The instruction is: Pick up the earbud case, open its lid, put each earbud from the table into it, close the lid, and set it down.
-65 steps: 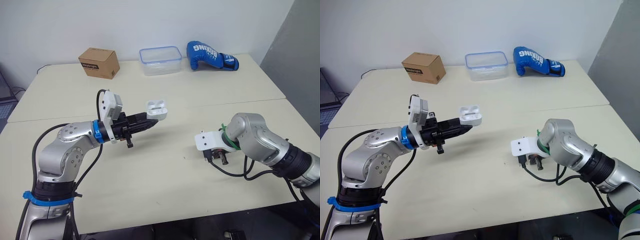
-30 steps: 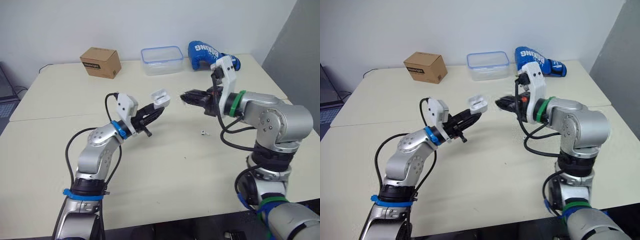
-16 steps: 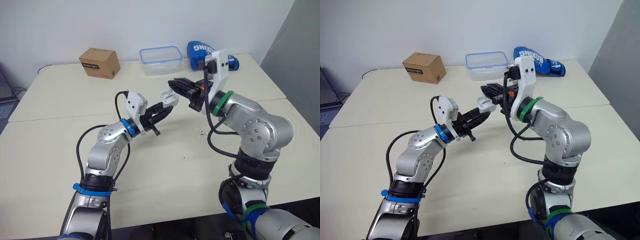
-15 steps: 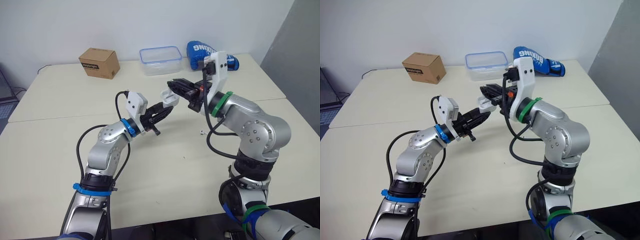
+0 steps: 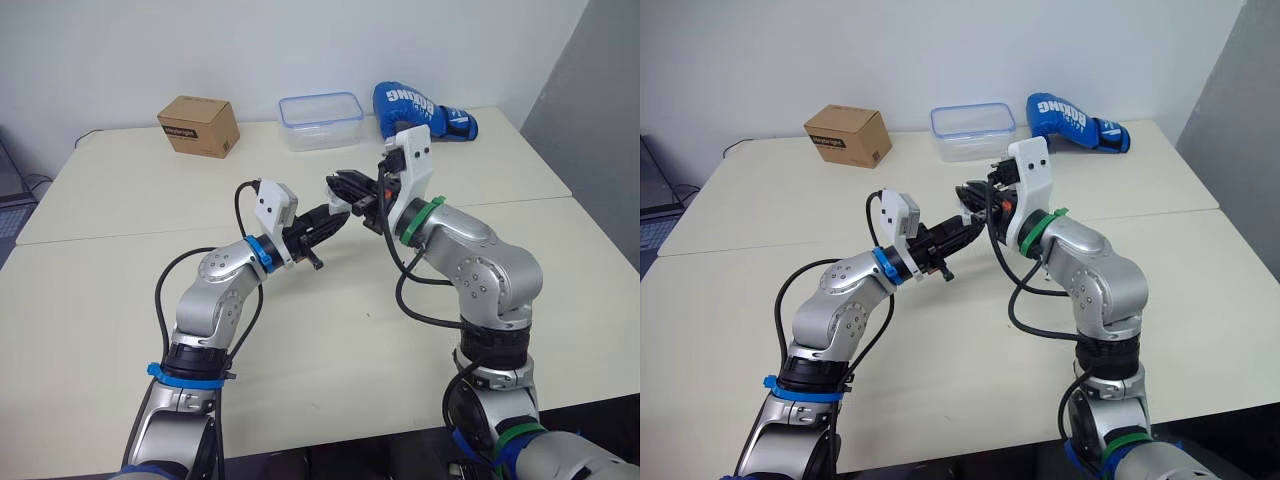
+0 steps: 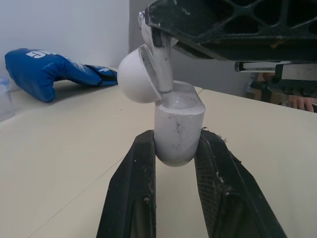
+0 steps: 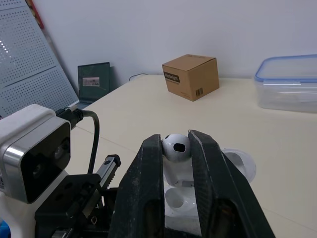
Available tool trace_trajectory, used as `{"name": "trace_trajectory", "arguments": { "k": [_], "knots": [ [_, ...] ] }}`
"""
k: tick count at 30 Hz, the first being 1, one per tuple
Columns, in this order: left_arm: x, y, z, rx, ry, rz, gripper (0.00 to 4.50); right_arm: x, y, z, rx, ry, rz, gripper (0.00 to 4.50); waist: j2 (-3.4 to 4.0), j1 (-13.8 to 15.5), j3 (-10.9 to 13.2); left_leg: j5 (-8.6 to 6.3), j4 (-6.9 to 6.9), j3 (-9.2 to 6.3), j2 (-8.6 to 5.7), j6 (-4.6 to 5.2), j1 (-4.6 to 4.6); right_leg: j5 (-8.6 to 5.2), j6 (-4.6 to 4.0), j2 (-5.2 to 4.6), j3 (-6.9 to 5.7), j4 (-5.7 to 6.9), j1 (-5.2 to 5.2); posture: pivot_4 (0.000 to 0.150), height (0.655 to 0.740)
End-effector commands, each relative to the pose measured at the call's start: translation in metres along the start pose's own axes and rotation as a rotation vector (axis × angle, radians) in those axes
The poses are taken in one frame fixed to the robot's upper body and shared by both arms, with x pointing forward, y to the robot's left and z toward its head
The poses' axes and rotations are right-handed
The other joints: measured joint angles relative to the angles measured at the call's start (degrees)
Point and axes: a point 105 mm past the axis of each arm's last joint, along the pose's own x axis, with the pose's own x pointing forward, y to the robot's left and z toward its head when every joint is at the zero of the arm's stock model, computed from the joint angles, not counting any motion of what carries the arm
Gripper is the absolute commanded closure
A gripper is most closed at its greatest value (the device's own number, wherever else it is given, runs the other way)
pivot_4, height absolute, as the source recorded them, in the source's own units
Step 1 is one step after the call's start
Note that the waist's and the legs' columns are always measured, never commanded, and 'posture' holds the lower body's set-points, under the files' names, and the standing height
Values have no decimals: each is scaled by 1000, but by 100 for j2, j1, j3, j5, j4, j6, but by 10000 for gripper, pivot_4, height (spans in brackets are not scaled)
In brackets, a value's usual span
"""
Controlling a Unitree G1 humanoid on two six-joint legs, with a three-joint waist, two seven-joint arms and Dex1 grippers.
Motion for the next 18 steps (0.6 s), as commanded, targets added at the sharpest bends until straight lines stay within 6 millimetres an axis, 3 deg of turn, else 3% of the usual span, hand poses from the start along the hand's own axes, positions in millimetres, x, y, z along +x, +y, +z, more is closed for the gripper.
{"name": "trace_trajectory", "arguments": {
  "k": [1,18],
  "knots": [
    [3,-5,22,31,-69,-22,37920,-1,5,7,-18,-44,18,41204,0,1,0,0,0,0,0,0,0,0,0,0,0,0,0,1500,7400],
    [2,-3,30,-5,-96,-7,37920,-2,6,-4,-26,-36,-4,41204,0,2,0,0,0,0,-1,0,0,0,0,0,0,-1,0,1500,7400]
  ]
}}
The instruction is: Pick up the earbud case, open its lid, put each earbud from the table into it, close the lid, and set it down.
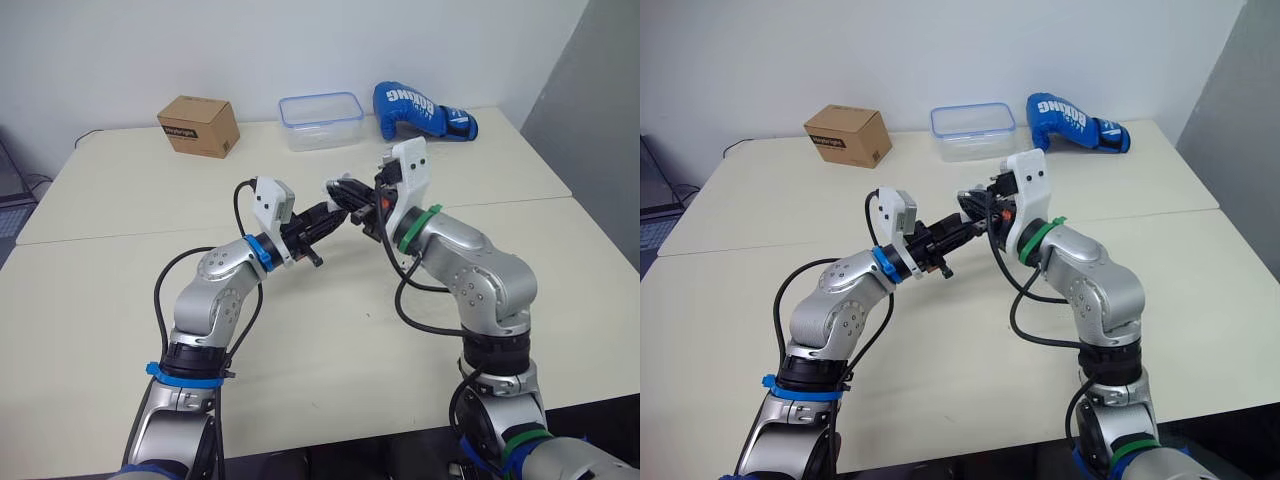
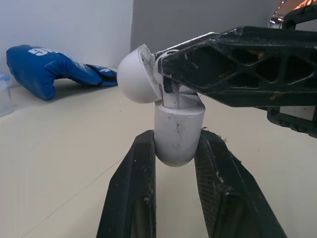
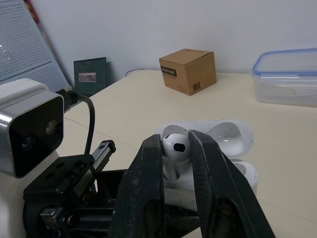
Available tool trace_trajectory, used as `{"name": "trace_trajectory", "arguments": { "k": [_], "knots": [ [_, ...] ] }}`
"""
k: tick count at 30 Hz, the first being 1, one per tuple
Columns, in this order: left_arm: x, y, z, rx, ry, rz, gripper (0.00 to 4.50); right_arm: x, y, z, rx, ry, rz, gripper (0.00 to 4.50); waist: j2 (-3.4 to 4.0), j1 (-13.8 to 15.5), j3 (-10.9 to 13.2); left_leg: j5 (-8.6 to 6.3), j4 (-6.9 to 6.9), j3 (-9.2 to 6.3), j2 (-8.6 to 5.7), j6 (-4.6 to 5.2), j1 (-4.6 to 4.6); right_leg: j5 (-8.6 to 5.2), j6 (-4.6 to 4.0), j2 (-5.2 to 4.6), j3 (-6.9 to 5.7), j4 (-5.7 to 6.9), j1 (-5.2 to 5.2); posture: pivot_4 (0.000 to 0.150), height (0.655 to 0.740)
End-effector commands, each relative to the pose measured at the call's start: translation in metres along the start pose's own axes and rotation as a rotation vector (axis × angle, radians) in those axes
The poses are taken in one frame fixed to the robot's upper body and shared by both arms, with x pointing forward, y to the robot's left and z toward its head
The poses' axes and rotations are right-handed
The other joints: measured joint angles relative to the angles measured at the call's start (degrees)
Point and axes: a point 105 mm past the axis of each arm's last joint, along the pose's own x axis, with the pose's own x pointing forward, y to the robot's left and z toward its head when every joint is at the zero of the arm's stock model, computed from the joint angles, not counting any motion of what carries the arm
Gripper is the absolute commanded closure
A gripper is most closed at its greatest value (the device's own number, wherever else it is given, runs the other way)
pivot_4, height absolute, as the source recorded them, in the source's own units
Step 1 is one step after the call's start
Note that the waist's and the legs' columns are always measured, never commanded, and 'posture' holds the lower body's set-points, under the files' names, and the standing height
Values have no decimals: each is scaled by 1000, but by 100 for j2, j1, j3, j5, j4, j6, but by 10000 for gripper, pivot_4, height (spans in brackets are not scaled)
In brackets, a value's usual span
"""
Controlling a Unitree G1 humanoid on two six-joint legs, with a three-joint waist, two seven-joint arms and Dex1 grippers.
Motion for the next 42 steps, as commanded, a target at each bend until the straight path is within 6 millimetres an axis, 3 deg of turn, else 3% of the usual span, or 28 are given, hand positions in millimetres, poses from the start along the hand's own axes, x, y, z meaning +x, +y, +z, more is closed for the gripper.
{"name": "trace_trajectory", "arguments": {
  "k": [1,8,20,22,25,30,34,37,42],
  "knots": [
    [3,-5,26,44,-82,-22,37920,-1,7,6,-19,-45,6,41204,0,0,0,0,0,0,1,0,0,0,0,0,-1,0,0,1500,7400],
    [4,-6,28,45,-85,-26,37920,0,12,3,-14,-58,-8,41204,0,1,0,0,0,0,0,0,0,0,0,0,0,0,0,1500,7400],
    [3,-8,27,52,-80,-26,37920,-3,14,6,-14,-32,38,263,0,4,0,0,0,0,0,0,0,0,0,0,-1,-2,1,1500,7400],
    [1,-7,27,55,-77,-25,37920,-7,14,17,-36,-22,71,263,0,5,0,0,0,0,0,0,0,0,0,0,-1,-2,1,1500,7400],
    [-5,-4,28,63,-68,-25,37920,-28,17,37,-209,122,245,263,4,24,4,0,2,0,-5,0,-4,0,0,-2,0,-4,2,1500,7400],
    [-10,1,32,81,-59,-33,37920,-74,-19,46,-479,513,361,263,6,22,5,-5,-9,-5,0,11,1,0,1,2,-14,-50,26,1500,7400],
    [-9,2,33,88,-61,-38,37920,-97,-57,28,-662,802,392,263,1,0,6,-12,-4,11,3,22,0,3,10,1,-7,-64,32,1500,7400],
    [-8,0,31,84,-57,-48,37920,-91,-76,-1,-721,953,414,263,1,-34,6,-11,0,21,4,21,2,6,15,0,2,-59,28,1500,7400],
    [-6,0,30,83,-53,-55,37920,-79,-90,-30,-806,1079,434,263,1,-16,6,-9,0,18,4,17,-6,7,14,-1,2,-58,17,1500,7400]
  ]
}}
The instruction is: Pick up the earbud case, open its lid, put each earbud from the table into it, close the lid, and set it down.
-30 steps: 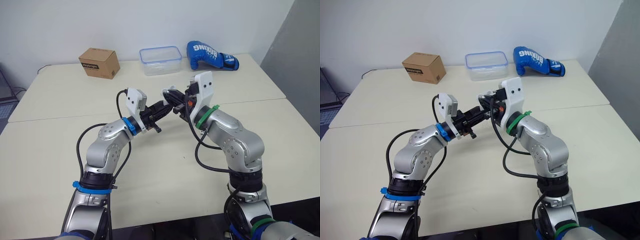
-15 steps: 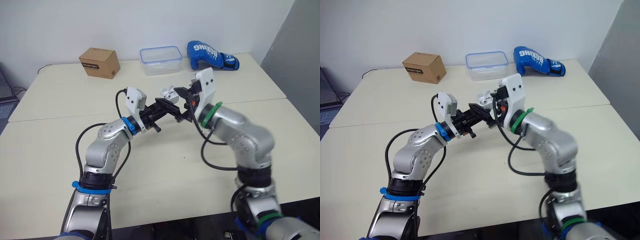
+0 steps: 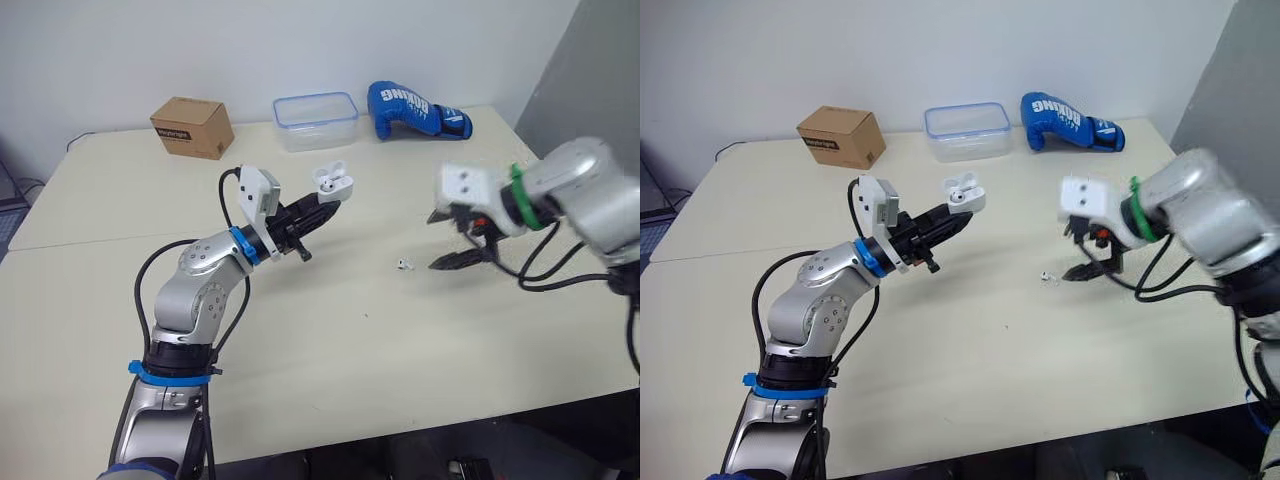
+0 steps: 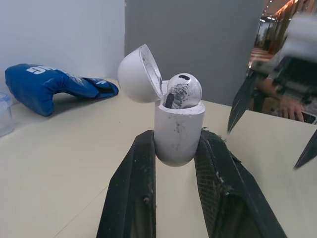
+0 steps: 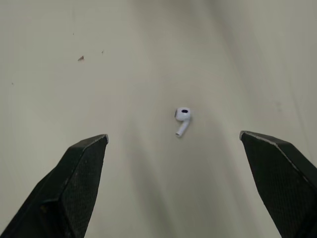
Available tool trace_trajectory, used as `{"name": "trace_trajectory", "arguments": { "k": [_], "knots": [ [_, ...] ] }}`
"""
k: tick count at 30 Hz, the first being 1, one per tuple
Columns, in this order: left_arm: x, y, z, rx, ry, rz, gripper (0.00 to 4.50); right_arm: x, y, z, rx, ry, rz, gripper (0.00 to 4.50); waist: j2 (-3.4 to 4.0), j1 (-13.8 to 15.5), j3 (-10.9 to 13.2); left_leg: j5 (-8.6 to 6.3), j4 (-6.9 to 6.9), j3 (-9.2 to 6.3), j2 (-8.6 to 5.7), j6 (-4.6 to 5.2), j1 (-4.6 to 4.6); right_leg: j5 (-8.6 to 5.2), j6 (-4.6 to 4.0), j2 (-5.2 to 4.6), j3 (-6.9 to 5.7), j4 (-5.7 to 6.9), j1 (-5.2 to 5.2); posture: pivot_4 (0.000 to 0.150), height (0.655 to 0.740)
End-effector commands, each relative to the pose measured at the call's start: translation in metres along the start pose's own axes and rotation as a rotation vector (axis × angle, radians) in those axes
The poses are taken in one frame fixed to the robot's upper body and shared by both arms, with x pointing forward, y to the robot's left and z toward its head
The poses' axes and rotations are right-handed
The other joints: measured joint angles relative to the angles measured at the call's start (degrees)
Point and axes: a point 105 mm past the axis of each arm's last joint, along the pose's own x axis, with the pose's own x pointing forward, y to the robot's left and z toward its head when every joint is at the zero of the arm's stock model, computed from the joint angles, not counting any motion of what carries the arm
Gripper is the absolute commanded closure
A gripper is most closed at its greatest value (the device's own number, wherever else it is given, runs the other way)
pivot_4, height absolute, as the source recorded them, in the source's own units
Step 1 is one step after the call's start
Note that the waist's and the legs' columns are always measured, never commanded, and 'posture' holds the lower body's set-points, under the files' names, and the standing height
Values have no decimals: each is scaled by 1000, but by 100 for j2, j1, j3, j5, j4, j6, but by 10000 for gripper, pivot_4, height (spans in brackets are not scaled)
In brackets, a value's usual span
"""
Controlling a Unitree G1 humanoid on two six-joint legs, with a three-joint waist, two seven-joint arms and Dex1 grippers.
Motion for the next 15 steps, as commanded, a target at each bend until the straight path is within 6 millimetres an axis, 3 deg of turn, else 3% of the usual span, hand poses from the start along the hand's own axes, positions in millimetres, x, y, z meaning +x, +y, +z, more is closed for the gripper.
{"name": "trace_trajectory", "arguments": {
  "k": [1,9,15],
  "knots": [
    [2,-1,12,35,-35,-19,37920,2,-14,1,-84,74,-42,263,0,29,0,0,0,0,-1,0,-2,0,0,-2,0,-3,-2,1500,7400],
    [2,0,12,40,-25,-27,37920,26,-31,7,-118,160,-31,263,0,47,0,1,0,-6,-5,-4,-3,1,-1,-6,-3,-1,-2,1500,7400],
    [2,-1,12,40,-25,-27,37920,37,-32,8,-152,193,-5,263,0,41,0,2,1,-6,-6,-4,-3,1,-2,-6,-3,-1,-3,1500,7400]
  ]
}}
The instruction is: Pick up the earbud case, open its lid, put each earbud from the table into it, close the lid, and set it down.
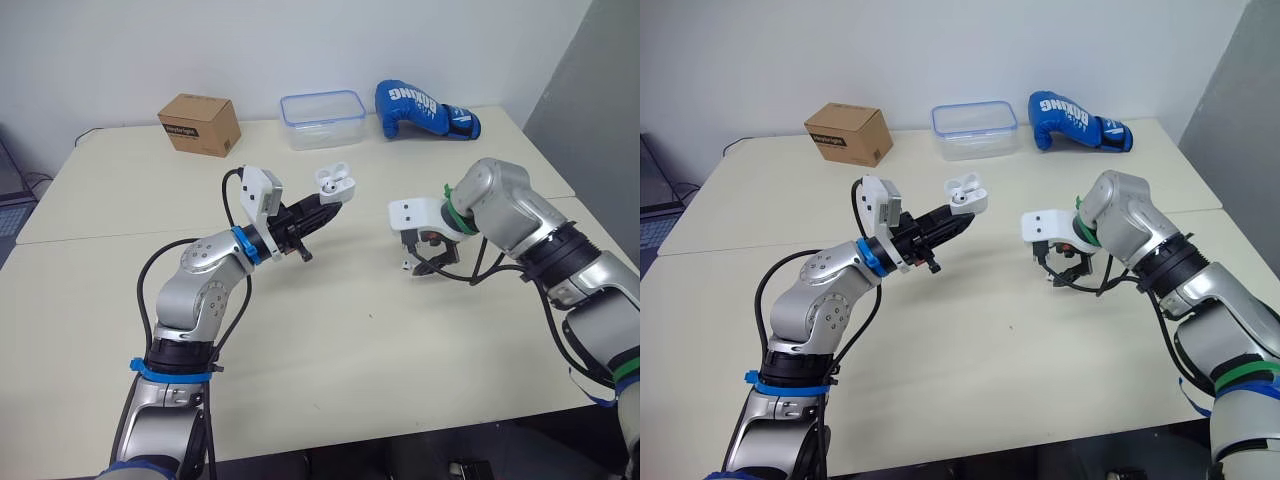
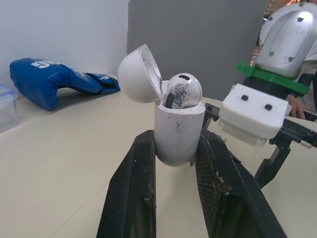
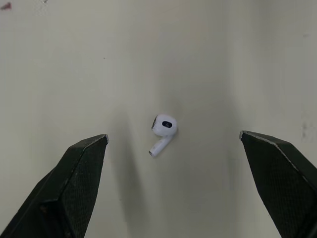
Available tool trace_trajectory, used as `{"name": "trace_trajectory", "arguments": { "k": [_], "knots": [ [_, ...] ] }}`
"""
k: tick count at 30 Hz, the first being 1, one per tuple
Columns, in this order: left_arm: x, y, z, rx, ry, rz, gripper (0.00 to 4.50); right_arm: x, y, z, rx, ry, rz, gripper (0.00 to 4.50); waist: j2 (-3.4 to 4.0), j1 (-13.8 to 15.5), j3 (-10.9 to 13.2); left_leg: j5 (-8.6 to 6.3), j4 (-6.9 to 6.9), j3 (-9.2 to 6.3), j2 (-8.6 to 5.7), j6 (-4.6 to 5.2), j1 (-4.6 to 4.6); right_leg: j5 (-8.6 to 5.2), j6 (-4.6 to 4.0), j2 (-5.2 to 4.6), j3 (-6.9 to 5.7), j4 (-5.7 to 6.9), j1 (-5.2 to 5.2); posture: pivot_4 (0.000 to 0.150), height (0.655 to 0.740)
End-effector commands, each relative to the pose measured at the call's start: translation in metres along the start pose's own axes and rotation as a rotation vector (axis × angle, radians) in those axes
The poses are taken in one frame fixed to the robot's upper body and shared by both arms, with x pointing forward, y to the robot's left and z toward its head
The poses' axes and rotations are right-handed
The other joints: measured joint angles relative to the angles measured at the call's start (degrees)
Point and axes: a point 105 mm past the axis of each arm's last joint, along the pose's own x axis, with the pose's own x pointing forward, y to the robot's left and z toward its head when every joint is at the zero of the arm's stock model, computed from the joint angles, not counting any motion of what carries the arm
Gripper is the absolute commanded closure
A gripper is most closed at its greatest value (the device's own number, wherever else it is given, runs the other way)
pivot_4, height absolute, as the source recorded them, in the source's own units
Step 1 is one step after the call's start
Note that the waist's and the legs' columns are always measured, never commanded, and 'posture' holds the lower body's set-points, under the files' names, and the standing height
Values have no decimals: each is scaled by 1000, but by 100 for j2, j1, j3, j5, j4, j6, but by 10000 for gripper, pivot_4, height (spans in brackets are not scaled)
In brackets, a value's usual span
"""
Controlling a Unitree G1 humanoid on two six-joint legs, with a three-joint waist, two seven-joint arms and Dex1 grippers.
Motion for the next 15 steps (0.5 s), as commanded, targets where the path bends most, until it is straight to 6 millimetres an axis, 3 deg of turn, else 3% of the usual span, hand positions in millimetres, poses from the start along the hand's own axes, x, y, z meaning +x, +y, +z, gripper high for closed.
{"name": "trace_trajectory", "arguments": {
  "k": [1,14,15],
  "knots": [
    [2,-3,13,43,-36,-18,37920,-5,-5,5,-44,14,-17,263,0,-2,0,0,0,0,0,0,0,0,0,0,0,0,0,1500,7400],
    [3,-4,12,43,-35,-17,37920,16,-2,-1,-38,70,20,263,0,-6,0,1,1,0,-1,-1,1,0,-1,0,1,3,-1,1500,7400],
    [2,-4,12,43,-35,-17,37920,18,-2,-1,-34,71,24,1903,0,-7,0,1,1,0,-1,-1,1,0,-1,0,1,3,-1,1500,7400]
  ]
}}
